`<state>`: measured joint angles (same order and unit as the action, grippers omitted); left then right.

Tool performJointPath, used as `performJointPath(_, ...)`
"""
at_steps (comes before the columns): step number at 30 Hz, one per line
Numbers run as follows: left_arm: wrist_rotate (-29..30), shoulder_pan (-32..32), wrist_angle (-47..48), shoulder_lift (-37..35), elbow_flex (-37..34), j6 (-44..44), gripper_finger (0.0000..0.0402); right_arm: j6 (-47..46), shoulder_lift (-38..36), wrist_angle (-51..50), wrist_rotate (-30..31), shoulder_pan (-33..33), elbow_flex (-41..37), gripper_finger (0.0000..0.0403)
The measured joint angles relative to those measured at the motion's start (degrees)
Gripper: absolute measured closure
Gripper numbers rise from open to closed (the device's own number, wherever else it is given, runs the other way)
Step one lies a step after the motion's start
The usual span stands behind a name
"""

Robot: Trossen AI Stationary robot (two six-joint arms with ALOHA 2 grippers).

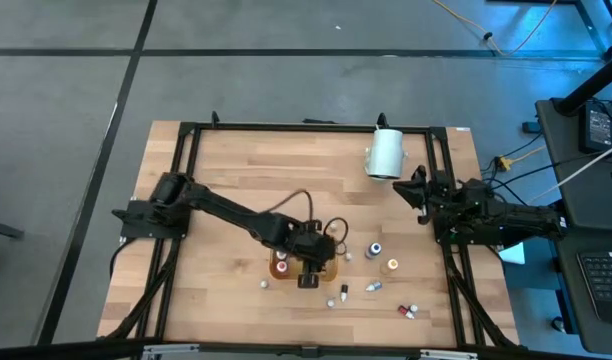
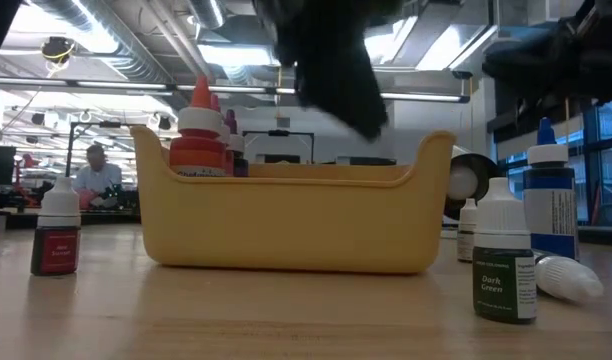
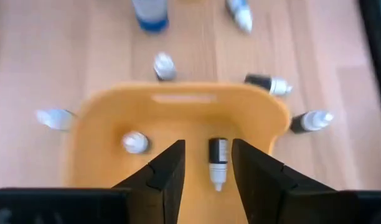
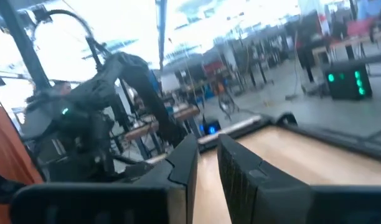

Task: Pick & Place food coloring
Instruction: Put the top small blue food coloring bottle in the yellow bin

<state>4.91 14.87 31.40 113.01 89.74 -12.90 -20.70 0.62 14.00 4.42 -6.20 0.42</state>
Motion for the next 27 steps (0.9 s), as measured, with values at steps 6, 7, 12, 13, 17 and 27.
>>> performJointPath(6,0.01,-2.76,0.05,-9.94,-0.01,3.37,0.0270,0.20,0.00,6.00,-0.04,0.00,0.00,0.0337)
performJointPath(7,-0.03,-3.35,0.05,-11.81,-0.01,4.41,0.0270,0.27,0.00,6.92,-0.04,0.02,0.00,0.0337)
performJointPath(12,-0.05,-6.99,-0.21,-20.93,-0.62,9.72,0.0273,0.24,-0.02,10.10,2.96,0.00,0.01,0.0337)
performJointPath(13,-0.01,-7.86,-0.95,-22.92,-1.50,10.54,0.0274,0.23,-0.02,10.50,3.35,0.00,0.01,0.0337)
performJointPath(17,-0.19,-11.50,-6.25,-31.44,-9.96,11.56,0.0272,0.21,-0.02,10.89,3.45,0.00,0.01,0.0336)
performJointPath(27,0.50,-19.25,-32.00,-52.16,-39.35,8.74,0.0274,0.93,0.02,11.87,15.81,0.00,0.01,0.0195)
